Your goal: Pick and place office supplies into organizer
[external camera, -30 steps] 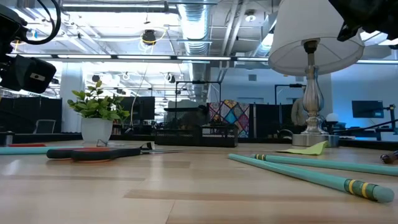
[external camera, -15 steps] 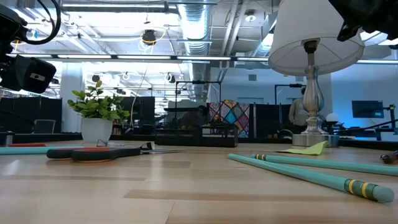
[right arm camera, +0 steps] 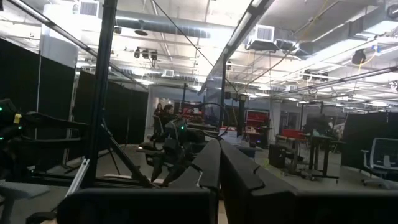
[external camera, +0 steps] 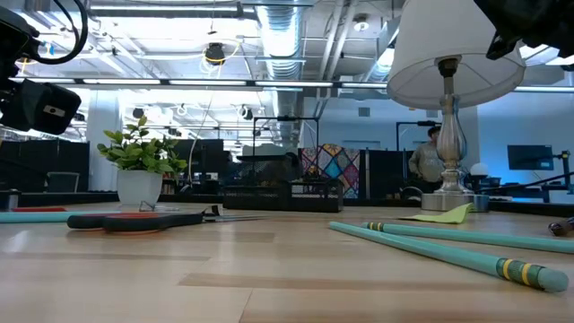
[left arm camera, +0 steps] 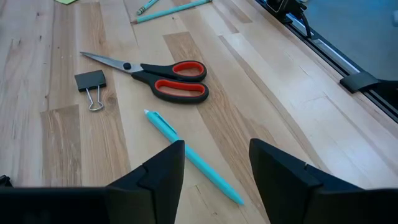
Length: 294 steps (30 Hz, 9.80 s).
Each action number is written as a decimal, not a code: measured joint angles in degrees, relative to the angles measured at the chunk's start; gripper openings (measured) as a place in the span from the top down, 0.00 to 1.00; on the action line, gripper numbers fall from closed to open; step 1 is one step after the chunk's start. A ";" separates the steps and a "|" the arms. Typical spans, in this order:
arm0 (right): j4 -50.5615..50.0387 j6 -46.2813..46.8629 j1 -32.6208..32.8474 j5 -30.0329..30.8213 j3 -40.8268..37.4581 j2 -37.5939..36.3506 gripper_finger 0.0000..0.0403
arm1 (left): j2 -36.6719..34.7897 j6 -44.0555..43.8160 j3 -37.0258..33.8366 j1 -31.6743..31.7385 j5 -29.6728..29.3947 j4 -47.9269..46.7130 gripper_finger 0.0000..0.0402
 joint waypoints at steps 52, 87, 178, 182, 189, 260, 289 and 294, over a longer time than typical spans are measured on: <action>-0.02 0.00 0.00 0.00 0.00 0.02 1.00 | 0.00 -1.40 0.12 0.00 -6.11 4.20 0.56; 1.59 0.14 0.00 -0.02 0.02 0.00 1.00 | -0.02 0.51 0.00 0.04 -24.36 30.96 0.56; 2.17 18.87 14.94 -8.52 1.57 70.80 0.73 | 0.00 -4.73 -0.02 0.05 -42.02 24.03 0.56; -1.82 20.50 14.62 -8.79 1.63 68.66 0.73 | 0.00 -4.92 -0.02 0.04 -42.01 24.02 0.56; -1.05 20.55 14.34 -7.87 1.53 68.43 0.74 | 0.00 -5.28 -0.02 0.05 -41.97 24.02 0.56; 52.99 5.46 -31.41 3.81 73.72 133.52 0.91 | -0.02 -18.56 0.02 0.04 -37.37 12.11 0.56; 43.25 2.01 -29.14 10.58 73.75 133.44 0.86 | -0.02 -20.76 0.02 0.06 -37.46 11.15 0.56; 43.26 2.01 -29.14 10.58 73.75 133.44 0.83 | -0.02 -20.78 0.02 0.04 -37.46 11.17 0.56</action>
